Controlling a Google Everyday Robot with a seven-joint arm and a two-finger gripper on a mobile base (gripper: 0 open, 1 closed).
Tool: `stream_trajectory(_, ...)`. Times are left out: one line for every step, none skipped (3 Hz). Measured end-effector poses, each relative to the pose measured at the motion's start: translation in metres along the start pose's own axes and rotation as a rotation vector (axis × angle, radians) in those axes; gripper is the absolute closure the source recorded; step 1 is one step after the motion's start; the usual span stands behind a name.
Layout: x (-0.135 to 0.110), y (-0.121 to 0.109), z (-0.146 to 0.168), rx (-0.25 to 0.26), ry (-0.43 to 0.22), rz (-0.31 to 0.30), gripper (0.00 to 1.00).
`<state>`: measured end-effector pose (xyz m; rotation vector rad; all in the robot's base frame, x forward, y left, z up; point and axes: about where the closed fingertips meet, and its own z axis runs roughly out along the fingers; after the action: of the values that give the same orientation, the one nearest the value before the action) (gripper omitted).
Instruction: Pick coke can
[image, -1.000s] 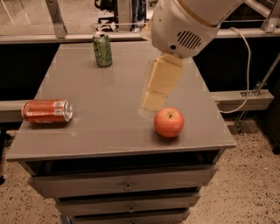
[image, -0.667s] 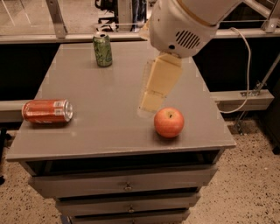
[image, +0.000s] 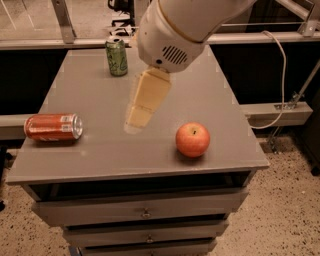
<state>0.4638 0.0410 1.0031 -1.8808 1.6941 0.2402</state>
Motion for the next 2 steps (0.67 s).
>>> stream_trajectory(-0.037, -0.027, 0.057, -0.002, -0.103, -0.025, 0.0)
stream_trajectory(-0.072, -0.042, 0.106, -0.029, -0.188, -0.034, 0.0)
